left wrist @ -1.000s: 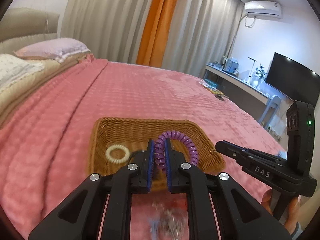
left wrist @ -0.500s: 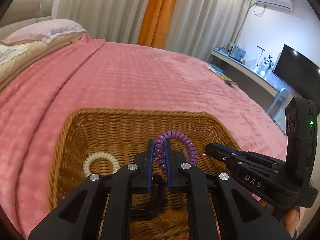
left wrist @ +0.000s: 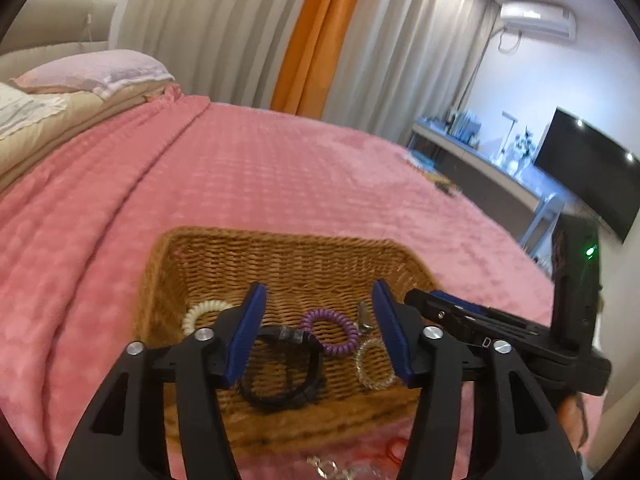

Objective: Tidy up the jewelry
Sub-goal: 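Release the purple hair tie and silver clasp into the basket, then grasp the blue hair clip with the left tool while the right grasps the red cord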

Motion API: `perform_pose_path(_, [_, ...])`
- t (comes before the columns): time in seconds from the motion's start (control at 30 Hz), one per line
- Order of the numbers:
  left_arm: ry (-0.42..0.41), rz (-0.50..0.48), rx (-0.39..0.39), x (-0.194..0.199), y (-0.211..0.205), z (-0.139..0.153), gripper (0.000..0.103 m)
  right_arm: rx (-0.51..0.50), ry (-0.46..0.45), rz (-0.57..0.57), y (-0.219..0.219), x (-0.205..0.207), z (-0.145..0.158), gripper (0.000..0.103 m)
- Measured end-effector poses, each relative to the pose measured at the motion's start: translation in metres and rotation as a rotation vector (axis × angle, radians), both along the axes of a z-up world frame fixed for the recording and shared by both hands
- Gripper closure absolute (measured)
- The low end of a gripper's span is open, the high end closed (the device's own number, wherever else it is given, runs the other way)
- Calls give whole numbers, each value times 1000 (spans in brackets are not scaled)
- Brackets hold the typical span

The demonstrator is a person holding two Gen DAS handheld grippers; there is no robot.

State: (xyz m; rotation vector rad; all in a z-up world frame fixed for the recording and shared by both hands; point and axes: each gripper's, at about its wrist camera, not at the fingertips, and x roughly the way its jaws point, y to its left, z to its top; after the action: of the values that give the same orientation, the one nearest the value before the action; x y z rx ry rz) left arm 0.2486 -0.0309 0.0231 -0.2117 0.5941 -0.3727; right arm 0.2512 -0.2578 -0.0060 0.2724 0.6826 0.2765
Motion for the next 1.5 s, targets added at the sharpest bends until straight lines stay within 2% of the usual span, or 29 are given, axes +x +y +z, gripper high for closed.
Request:
perform_pose_path(0.13, [-44,8,-44,-35,19,16,44,-36,-59,0,3,-32,13,62])
perform_pose_path(0.3, [-64,17,-76,-78,39,23,44,-93,-111,26,12,-82,18,62])
perform_pose_path(0.47, [-43,36,-56,-112,47,10,44,-136,-114,36,19,-118,7,62])
perform_pose_path(0.6, [9,51,-48,-130,51,-11,44,-135,-65,26,19,-127,-11,62])
perform_pose_path(0.87, [113,32,-13,-134,45,-53,44,-118,7,53,23,-133,-42,62])
perform_pose_path(1.0, [151,9,0,-134,38,-71,44,-159,35,50,29,-132,-56,62])
perform_pose_path(1.3, [181,-26,54,-128,24,-83,46,-172,65,44,32,-126,-69,62])
perform_pose_path(1.5, [196,-37,82,-125,18,-89,49,-228,62,55,42,-125,-72,62])
